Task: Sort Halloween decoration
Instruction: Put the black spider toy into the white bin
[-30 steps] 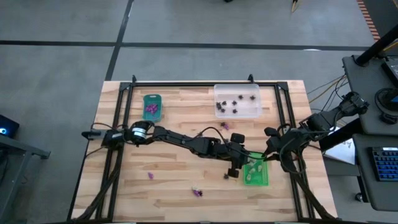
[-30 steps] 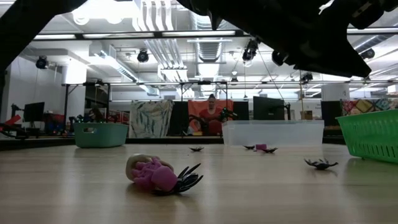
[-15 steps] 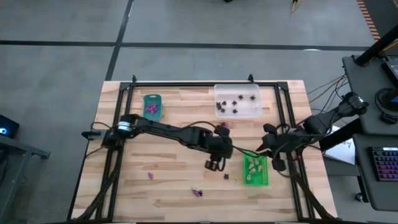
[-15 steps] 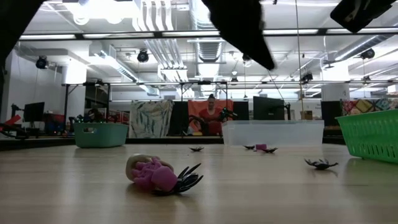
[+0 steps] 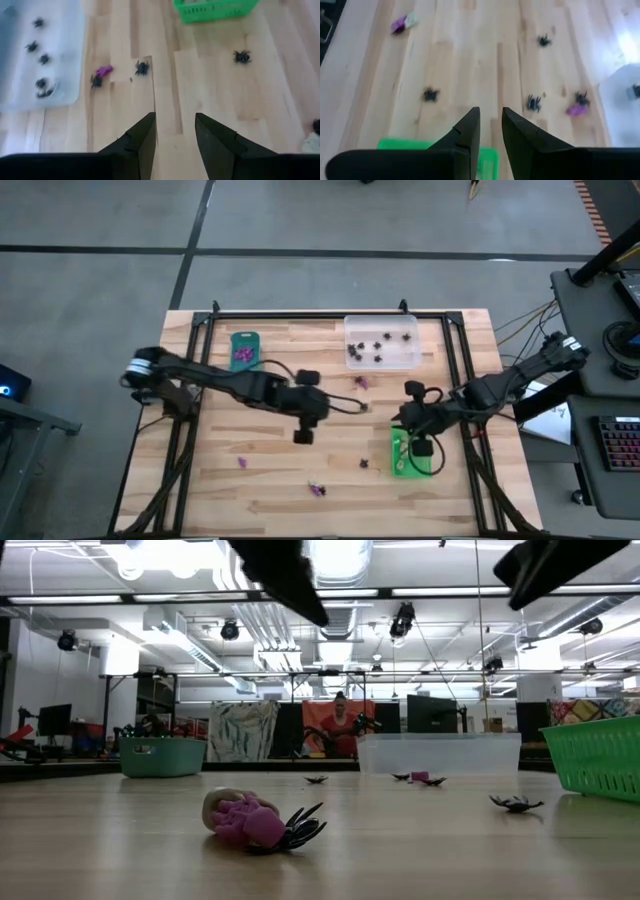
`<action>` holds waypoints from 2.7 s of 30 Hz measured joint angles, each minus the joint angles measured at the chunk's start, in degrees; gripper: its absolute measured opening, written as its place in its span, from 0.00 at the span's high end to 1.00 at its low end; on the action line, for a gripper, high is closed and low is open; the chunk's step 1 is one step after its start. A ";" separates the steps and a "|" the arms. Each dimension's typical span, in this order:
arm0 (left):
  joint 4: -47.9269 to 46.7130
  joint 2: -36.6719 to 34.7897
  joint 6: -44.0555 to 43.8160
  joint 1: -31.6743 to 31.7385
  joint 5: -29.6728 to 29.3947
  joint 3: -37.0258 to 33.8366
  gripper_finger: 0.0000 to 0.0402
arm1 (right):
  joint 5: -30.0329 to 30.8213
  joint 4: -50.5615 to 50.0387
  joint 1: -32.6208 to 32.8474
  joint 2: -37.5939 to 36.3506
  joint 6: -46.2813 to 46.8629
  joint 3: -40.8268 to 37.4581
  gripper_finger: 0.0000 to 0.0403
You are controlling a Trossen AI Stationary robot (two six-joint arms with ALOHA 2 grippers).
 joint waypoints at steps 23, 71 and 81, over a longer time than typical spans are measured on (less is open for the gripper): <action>26.27 -25.77 -8.49 -0.20 -9.05 -39.31 0.70 | -4.35 24.24 -20.24 13.74 -17.56 1.04 0.82; 29.56 -27.74 -3.90 -0.20 -18.07 -37.20 0.70 | -20.29 54.06 -32.37 43.17 -31.34 2.75 0.66; 29.58 -27.74 -4.18 -0.20 -18.07 -37.32 0.70 | -20.26 55.02 -32.84 48.95 -29.02 5.32 0.49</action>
